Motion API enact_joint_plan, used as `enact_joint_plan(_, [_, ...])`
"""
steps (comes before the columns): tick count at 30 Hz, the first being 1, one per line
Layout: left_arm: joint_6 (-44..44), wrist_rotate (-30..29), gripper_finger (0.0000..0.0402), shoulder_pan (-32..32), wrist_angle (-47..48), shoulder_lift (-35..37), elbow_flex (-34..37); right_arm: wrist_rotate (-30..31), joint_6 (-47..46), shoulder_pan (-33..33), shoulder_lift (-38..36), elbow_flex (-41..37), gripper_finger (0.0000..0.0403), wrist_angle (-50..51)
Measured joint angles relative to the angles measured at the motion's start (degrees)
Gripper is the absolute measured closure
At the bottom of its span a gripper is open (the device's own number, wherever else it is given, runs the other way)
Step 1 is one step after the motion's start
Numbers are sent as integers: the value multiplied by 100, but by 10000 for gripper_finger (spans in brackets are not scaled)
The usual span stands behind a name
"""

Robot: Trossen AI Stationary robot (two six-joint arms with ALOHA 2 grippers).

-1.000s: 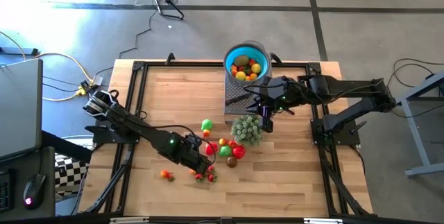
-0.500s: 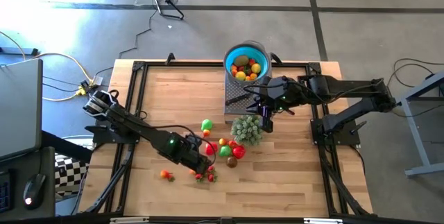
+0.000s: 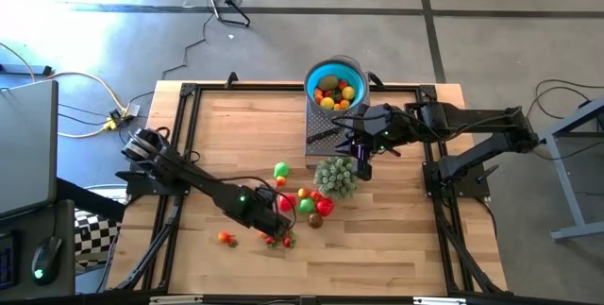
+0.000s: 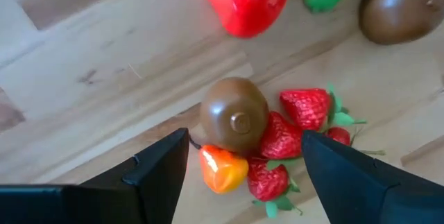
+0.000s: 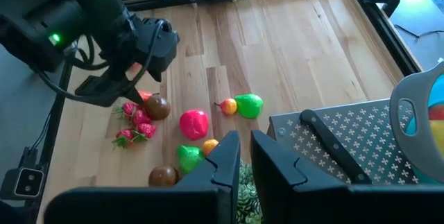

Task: Pick & Place Fruit
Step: Put the brown kiwi into the blue strainer bowl

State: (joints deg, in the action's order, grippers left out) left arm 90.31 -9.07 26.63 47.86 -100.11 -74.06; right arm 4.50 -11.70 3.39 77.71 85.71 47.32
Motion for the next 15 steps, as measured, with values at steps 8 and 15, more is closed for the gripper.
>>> enact_joint_plan(8, [25, 82, 128, 0, -295, -228, 0, 4, 103, -1, 0, 0, 374, 37])
enact_joint_plan(15, [106, 53, 128, 0, -360, -391, -20, 2, 105, -1, 0, 0, 374, 43])
